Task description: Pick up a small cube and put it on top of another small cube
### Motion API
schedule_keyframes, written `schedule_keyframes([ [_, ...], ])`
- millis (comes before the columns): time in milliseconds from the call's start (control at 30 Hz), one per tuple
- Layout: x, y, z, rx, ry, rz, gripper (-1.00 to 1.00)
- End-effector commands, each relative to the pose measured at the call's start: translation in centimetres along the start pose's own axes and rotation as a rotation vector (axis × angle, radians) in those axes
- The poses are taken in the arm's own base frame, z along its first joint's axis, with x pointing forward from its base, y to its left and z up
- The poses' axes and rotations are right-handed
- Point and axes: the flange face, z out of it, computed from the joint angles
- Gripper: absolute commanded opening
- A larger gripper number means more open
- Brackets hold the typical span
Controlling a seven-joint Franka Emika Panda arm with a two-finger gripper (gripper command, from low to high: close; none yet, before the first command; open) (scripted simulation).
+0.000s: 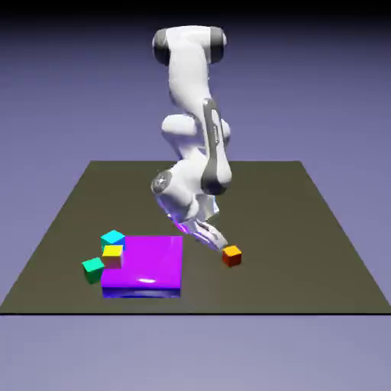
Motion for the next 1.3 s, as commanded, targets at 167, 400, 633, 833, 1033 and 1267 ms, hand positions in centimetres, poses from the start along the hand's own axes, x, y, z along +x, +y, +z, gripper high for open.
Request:
schedule_keyframes([
  [167,0.7,-0.7,6.1,-0.038,-0.050,0.045,0.00],
  [400,0.3,-0.4,3.6,-0.038,-0.051,0.044,-1.00],
  [633,1.0,-0.8,-4.2,0.185,-0.210,0.290,-1.00],
  [833,3.4,-0.6,-10.2,0.434,-0.410,0.595,-1.00],
  [1033,6.8,0.8,-15.5,0.662,-0.619,0.909,-1.00],
  [1267,11.4,3.9,-20.0,0.905,-0.878,1.277,-1.00],
])
